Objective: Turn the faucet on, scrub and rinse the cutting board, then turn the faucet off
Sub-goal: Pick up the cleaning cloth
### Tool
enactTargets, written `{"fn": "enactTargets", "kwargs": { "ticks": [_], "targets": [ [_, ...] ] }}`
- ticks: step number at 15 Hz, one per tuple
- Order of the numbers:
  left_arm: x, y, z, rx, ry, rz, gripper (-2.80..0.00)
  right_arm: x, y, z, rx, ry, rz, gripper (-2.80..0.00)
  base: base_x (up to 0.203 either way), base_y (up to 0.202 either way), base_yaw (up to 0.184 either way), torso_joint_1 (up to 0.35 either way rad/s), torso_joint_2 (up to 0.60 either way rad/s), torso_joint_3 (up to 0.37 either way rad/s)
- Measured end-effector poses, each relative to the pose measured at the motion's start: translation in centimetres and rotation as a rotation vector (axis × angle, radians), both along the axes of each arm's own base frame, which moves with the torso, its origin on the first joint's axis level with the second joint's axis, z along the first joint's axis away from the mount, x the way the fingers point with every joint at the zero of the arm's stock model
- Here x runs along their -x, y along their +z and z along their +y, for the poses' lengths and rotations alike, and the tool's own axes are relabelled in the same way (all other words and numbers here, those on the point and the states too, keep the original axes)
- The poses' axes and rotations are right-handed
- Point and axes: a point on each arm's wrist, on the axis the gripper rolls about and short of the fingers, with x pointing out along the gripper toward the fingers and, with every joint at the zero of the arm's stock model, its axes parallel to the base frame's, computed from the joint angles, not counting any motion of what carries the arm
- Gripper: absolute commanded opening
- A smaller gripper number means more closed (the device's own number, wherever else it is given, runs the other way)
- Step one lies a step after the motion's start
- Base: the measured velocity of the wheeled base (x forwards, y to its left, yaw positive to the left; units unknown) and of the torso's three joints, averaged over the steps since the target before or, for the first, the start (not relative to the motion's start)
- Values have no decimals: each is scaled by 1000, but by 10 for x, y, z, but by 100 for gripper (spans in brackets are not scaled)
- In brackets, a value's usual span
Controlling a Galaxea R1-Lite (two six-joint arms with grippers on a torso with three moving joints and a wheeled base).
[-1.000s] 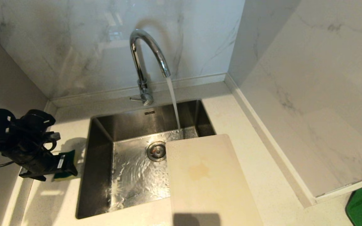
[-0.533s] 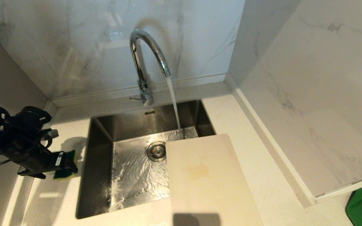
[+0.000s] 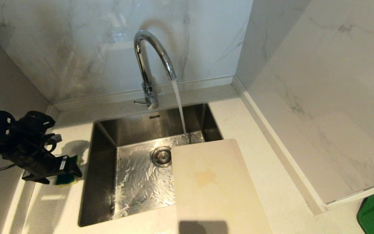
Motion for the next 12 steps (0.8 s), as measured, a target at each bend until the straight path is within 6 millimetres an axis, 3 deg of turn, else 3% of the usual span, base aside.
{"fn": "enactTargets", "kwargs": {
  "ticks": [4, 5, 12],
  "targets": [
    [-7, -4, 2, 2, 4, 3, 0, 0, 0, 0, 0, 0, 0, -280, 0, 0, 0, 0, 0, 0],
    [-9, -6, 3, 2, 7, 6, -280, 0, 0, 0, 0, 0, 0, -280, 0, 0, 0, 0, 0, 0],
    [-13, -13, 2, 29, 19, 27, -280, 0, 0, 0, 0, 0, 0, -280, 0, 0, 0, 0, 0, 0]
  ]
}}
